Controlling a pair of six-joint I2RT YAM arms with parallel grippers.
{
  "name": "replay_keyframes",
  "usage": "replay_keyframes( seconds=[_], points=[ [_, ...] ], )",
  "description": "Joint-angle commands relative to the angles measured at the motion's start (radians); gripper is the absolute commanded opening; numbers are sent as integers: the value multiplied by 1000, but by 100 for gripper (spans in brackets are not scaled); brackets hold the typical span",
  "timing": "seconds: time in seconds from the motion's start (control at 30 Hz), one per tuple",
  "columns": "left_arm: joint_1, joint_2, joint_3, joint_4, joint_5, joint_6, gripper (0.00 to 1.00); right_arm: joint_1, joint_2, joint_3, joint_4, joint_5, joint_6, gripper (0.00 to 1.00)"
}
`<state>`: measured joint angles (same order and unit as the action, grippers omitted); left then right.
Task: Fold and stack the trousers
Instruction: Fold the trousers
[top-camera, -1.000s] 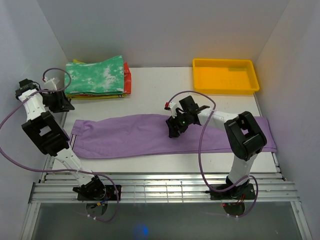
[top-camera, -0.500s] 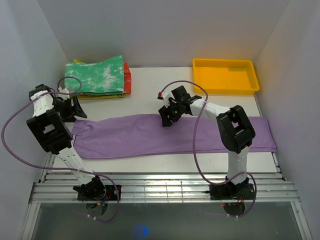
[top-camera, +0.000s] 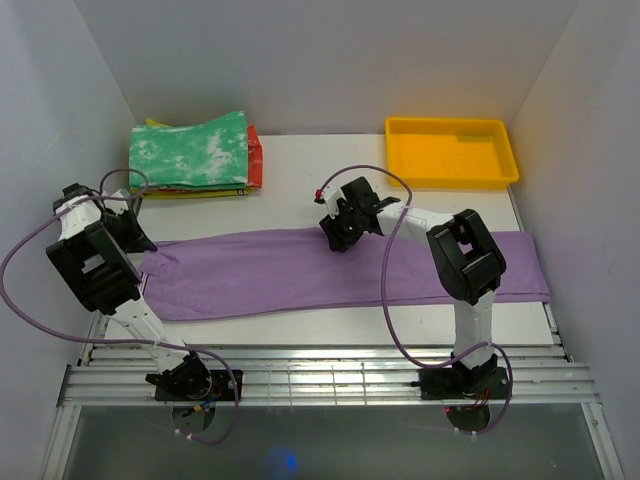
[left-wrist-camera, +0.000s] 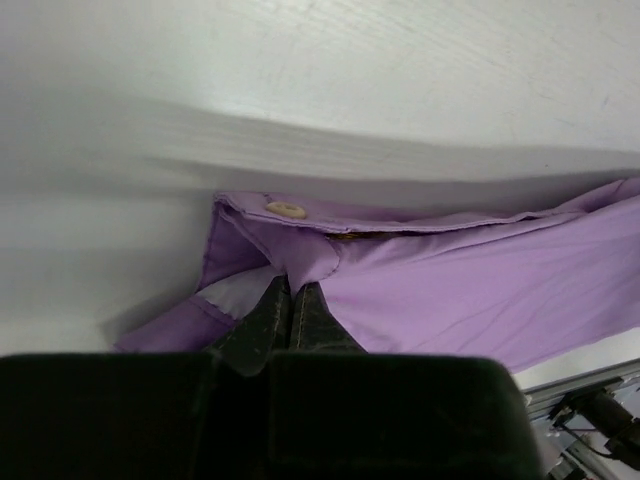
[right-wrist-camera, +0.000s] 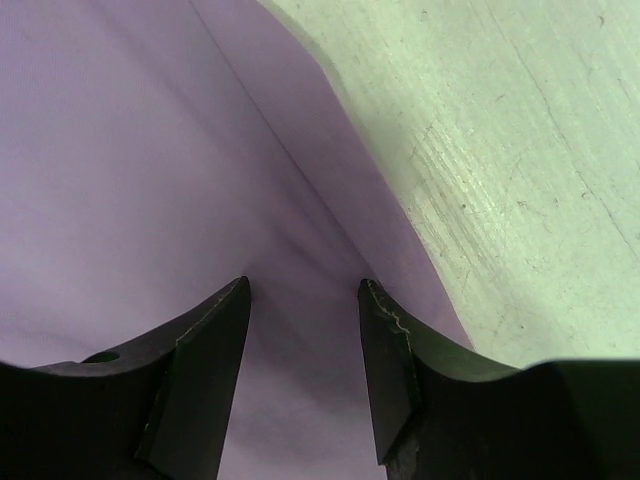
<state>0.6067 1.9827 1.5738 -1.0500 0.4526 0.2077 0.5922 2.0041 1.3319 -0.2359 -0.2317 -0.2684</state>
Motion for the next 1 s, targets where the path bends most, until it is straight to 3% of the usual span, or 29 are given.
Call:
replay_keyframes(
  seconds=[0.0, 0.1, 0.13, 0.17, 0.23, 0.33, 0.43, 0.57, 0.63, 0.77, 0.97],
  points=[
    [64, -119, -64, 163, -135, -7, 0, -11, 51, -69, -135, 95, -5, 54],
    [64, -120, -123, 185, -114, 42, 0, -11, 44, -77, -143, 88, -9, 54],
    [62, -114, -129, 171, -101, 56, 4, -11, 39, -77, -149, 78, -11, 54],
    [62, -113, -124, 157, -86, 90, 25, -11, 36, -77, -152, 48, -12, 55],
    [62, -126, -106, 113, -17, 137, 55, -11, 24, -63, -170, 3, -22, 57],
    [62, -176, -34, 40, 129, 301, 76, -8, -1, -28, -186, -60, -41, 62],
    [54, -240, 85, -34, 274, 464, 87, -6, -22, 9, -212, -109, -74, 68],
    [-50, -226, 146, -90, 319, 622, 88, -6, -56, 55, -238, -170, -97, 77],
    [-155, -206, 120, -47, 262, 634, 84, -6, -79, 55, -237, -188, -98, 83],
    [-225, -118, 87, 11, 287, 647, 81, -6, -103, 55, -247, -216, -91, 98],
    [-237, 105, 244, -194, 324, 844, 76, -6, -136, 56, -261, -228, -97, 90]
  ],
)
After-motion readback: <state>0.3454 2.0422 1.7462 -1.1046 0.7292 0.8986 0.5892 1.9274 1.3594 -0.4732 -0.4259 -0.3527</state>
